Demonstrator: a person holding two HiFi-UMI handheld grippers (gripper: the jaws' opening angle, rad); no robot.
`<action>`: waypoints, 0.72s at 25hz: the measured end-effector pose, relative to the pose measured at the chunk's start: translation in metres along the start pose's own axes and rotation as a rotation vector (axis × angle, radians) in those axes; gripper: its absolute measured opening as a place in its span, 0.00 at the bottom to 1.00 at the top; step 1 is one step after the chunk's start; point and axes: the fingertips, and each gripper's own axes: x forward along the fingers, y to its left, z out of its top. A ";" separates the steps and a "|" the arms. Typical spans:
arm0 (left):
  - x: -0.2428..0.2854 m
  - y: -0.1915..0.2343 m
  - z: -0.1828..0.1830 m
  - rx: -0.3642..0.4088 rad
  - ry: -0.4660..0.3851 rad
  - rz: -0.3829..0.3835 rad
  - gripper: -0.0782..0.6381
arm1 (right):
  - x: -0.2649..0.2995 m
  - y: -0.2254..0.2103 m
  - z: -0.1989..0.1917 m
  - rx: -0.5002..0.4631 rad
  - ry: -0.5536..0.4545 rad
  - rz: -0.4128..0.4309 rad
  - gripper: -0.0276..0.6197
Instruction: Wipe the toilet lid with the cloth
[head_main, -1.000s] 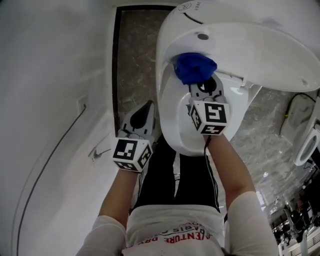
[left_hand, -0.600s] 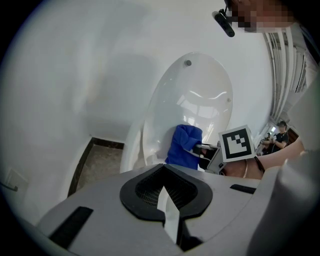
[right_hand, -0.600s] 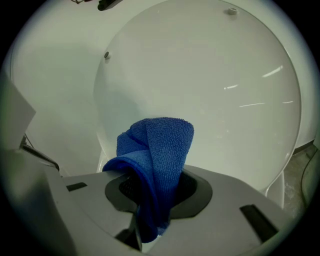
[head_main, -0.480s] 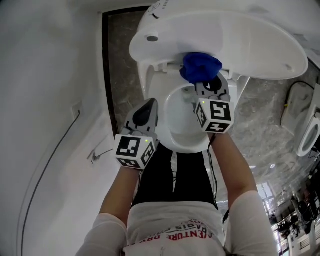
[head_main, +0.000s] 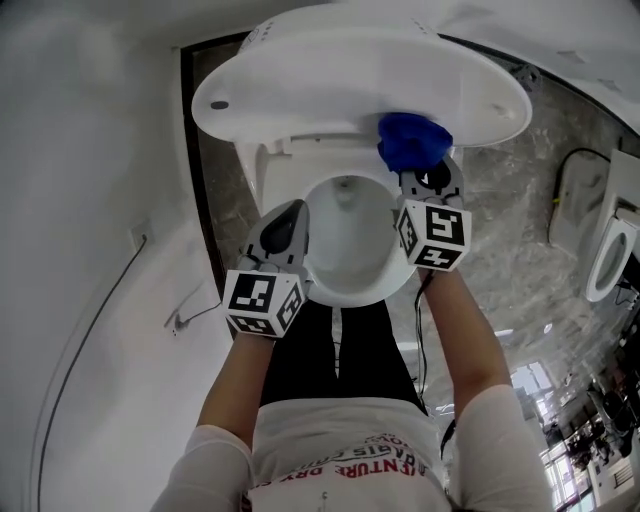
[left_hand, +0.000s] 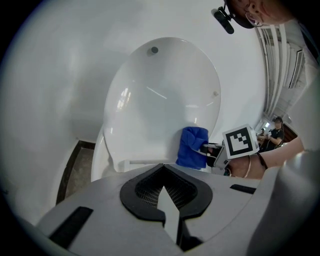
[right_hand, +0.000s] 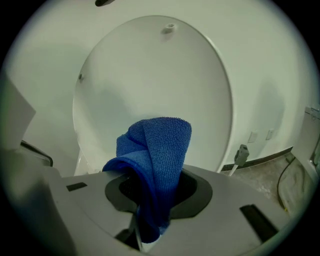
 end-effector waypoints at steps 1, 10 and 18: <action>0.001 -0.004 0.002 -0.004 -0.002 0.002 0.12 | -0.004 -0.008 0.000 0.004 0.001 -0.011 0.19; 0.014 -0.050 -0.005 0.025 0.020 -0.033 0.12 | -0.038 -0.067 -0.011 0.063 0.016 -0.094 0.19; 0.010 -0.080 -0.005 0.048 0.017 -0.037 0.12 | -0.070 -0.097 -0.013 0.085 0.026 -0.133 0.19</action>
